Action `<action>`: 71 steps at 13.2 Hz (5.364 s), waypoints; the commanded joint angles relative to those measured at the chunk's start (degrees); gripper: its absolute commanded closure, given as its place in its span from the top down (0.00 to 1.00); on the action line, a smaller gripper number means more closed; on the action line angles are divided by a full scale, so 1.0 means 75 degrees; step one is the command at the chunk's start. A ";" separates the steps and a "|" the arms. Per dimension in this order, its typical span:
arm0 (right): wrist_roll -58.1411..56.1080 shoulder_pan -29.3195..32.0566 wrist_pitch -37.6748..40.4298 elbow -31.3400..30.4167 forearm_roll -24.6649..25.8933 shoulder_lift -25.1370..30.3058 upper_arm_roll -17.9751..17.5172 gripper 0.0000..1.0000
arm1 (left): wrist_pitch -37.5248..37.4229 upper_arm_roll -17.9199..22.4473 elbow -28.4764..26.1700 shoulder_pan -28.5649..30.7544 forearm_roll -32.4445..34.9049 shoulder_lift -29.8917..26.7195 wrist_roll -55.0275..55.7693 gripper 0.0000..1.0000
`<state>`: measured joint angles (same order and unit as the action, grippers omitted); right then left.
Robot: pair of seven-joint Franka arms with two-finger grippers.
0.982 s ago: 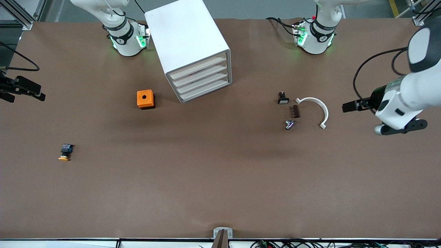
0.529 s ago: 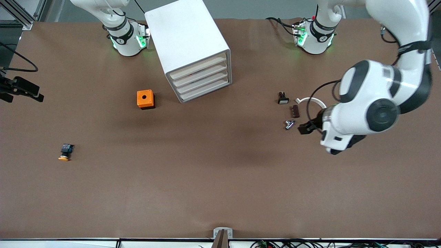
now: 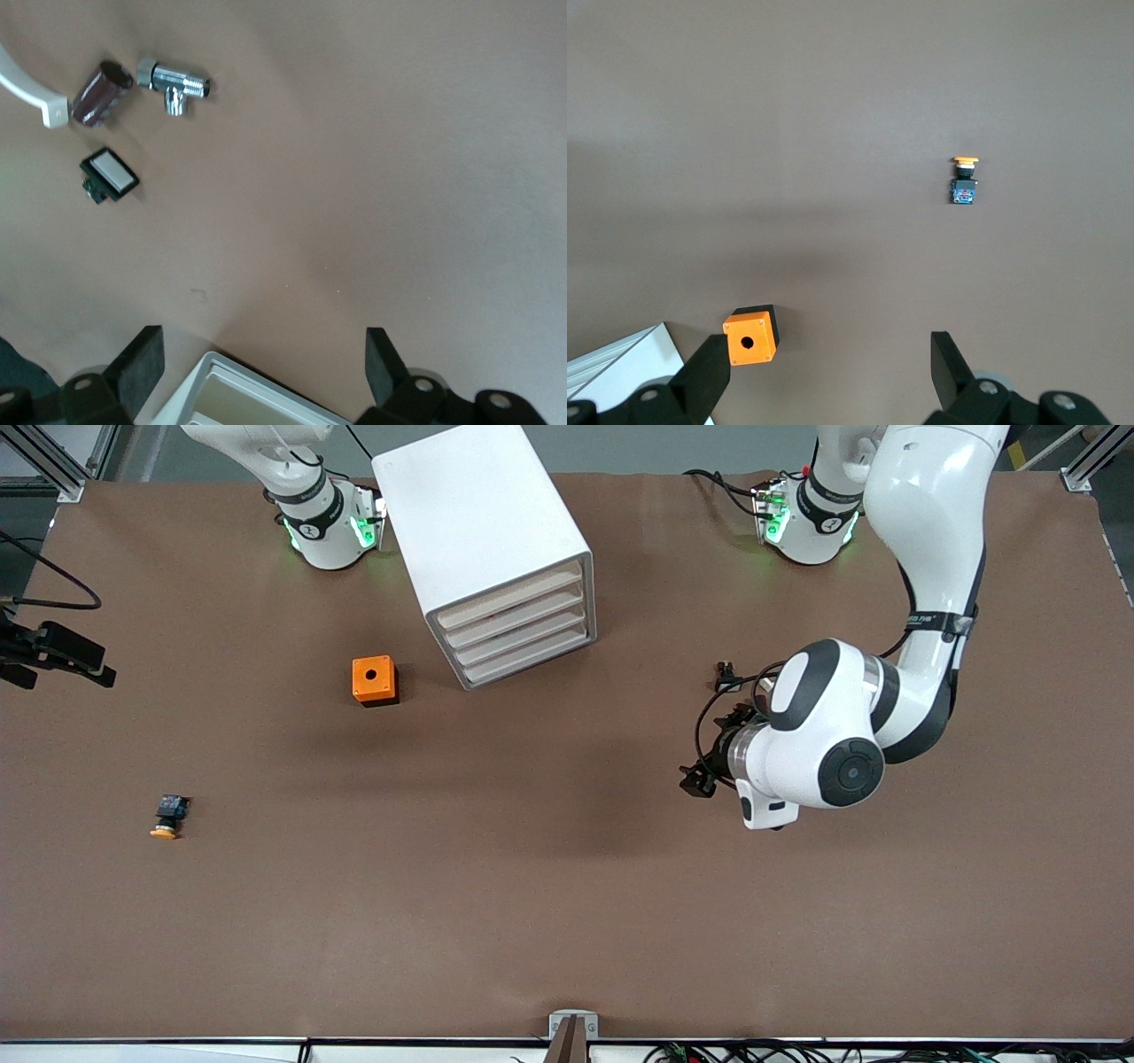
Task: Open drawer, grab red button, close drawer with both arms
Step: 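Hook the left gripper onto the cabinet drawer front, then pull the drawer open with the left gripper while the right gripper approaches, then grasp the red mushroom button in the drawer with the right gripper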
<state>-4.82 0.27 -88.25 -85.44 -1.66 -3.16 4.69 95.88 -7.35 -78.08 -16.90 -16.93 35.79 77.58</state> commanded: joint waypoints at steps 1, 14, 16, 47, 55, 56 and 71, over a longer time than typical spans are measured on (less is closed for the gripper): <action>0.0092 0.0022 0.0048 0.0084 -0.0037 -0.0001 -0.0027 1.00 | -0.0046 0.0043 0.0227 -0.0195 -0.0145 0.0243 0.1438 1.00; 0.0115 -0.0141 0.0001 0.0084 -0.0048 -0.0047 -0.0051 1.00 | 0.0025 0.0055 0.0028 -0.1518 -0.3542 0.1005 0.6528 1.00; 0.0185 -0.0328 -0.0046 0.0119 -0.0037 -0.0048 -0.0051 1.00 | 0.0013 0.0043 0.0028 -0.1823 -0.3625 0.1180 0.7078 1.00; 0.6509 -0.3737 -0.0350 0.0072 -0.0130 -0.0972 -0.0051 1.00 | -0.1452 0.0336 0.0121 -0.2036 -0.4739 0.1802 0.7468 0.00; 1.0589 -0.5824 -0.1404 0.0072 -0.0036 -0.2120 -0.0039 1.00 | -0.1428 0.0875 0.0391 -0.1438 -0.4774 0.1767 0.6636 0.47; 1.0905 -0.6022 -0.1568 0.0072 -0.0037 -0.2249 -0.0039 1.00 | -0.1428 0.0875 0.0403 -0.1368 -0.4785 0.1755 0.6647 0.97; 1.3393 -0.6785 -0.2776 -0.0830 -0.0142 -0.3011 -0.0051 1.00 | -0.0093 0.1942 0.1317 -0.0993 -0.2539 0.0807 0.0760 1.00</action>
<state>93.97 -49.01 -108.49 -91.02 -2.13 -25.88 4.09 94.72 6.47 -67.51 -23.84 -39.85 43.99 91.46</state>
